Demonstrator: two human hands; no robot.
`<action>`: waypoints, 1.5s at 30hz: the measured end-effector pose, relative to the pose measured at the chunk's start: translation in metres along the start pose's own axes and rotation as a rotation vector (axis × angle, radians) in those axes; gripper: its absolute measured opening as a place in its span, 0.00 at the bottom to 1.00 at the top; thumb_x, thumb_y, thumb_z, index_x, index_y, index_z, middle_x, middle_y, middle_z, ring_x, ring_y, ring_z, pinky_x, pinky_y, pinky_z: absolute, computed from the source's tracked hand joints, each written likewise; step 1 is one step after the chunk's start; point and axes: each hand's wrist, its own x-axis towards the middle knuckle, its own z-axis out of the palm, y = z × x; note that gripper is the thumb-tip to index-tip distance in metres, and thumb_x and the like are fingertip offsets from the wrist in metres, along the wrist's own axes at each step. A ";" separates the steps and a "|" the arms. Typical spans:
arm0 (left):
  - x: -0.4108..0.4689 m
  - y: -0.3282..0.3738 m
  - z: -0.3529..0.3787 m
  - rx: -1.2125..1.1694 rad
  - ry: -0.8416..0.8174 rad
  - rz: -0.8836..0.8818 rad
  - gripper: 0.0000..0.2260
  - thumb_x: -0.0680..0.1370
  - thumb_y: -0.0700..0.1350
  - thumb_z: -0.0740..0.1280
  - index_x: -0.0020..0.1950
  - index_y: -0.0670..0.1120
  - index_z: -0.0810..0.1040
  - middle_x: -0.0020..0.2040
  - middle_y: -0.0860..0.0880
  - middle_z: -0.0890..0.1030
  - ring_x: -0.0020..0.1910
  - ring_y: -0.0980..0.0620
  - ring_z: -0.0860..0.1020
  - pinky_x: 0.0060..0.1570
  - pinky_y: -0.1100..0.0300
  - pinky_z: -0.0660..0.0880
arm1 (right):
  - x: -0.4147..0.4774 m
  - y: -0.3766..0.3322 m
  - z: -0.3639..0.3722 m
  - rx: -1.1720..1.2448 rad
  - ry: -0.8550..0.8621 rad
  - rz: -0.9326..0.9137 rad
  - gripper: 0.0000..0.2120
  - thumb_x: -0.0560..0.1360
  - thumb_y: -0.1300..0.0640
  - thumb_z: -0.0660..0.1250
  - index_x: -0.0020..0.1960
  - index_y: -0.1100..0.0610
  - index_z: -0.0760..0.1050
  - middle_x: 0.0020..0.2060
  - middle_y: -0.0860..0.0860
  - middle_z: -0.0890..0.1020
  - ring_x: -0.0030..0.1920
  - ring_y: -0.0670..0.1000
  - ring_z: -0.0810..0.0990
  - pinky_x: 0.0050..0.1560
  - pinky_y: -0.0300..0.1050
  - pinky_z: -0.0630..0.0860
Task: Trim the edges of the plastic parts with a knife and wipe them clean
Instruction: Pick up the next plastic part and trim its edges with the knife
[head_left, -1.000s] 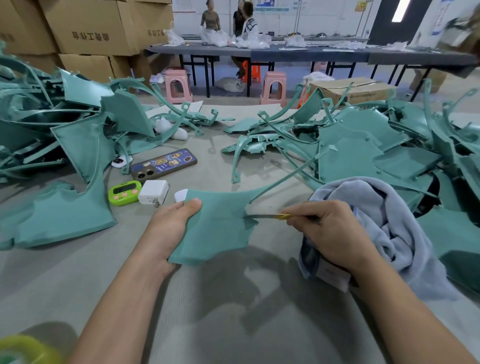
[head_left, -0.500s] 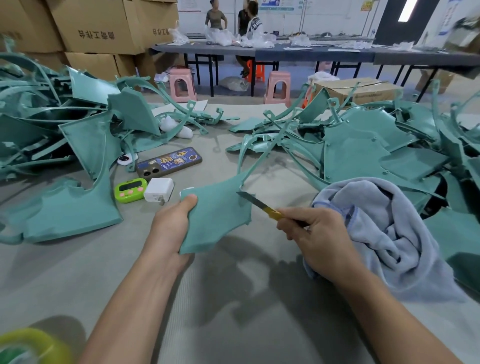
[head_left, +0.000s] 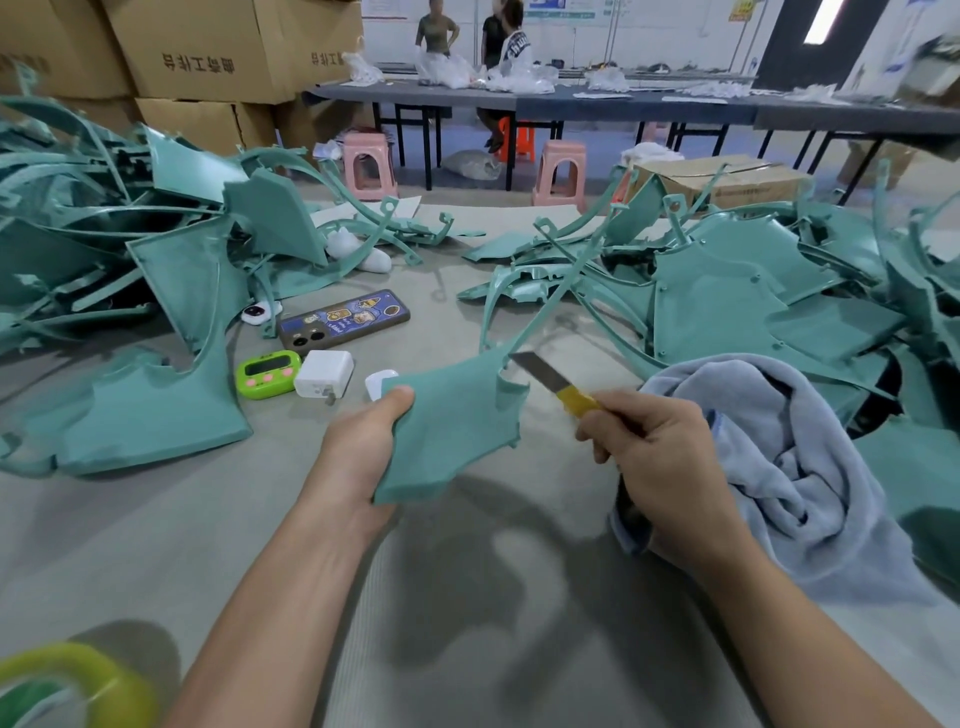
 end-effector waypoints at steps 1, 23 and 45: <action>0.000 0.000 0.000 0.005 -0.005 -0.004 0.08 0.80 0.45 0.69 0.52 0.41 0.82 0.34 0.44 0.85 0.25 0.47 0.82 0.20 0.59 0.73 | -0.002 -0.002 0.000 0.026 -0.065 -0.011 0.10 0.76 0.58 0.71 0.39 0.47 0.84 0.27 0.47 0.79 0.30 0.44 0.74 0.34 0.36 0.70; 0.009 -0.005 0.001 -0.060 0.029 -0.052 0.09 0.81 0.48 0.67 0.53 0.43 0.82 0.35 0.45 0.85 0.25 0.48 0.81 0.20 0.61 0.73 | -0.028 -0.020 0.030 -0.009 -0.351 -0.147 0.08 0.78 0.57 0.68 0.43 0.46 0.82 0.31 0.47 0.78 0.32 0.46 0.72 0.33 0.43 0.71; 0.013 -0.006 0.004 -0.119 0.032 -0.107 0.08 0.83 0.47 0.65 0.44 0.47 0.74 0.21 0.50 0.73 0.13 0.54 0.67 0.18 0.71 0.60 | -0.018 -0.020 0.030 0.171 -0.058 -0.070 0.14 0.79 0.64 0.70 0.38 0.49 0.82 0.25 0.45 0.74 0.26 0.43 0.65 0.28 0.38 0.63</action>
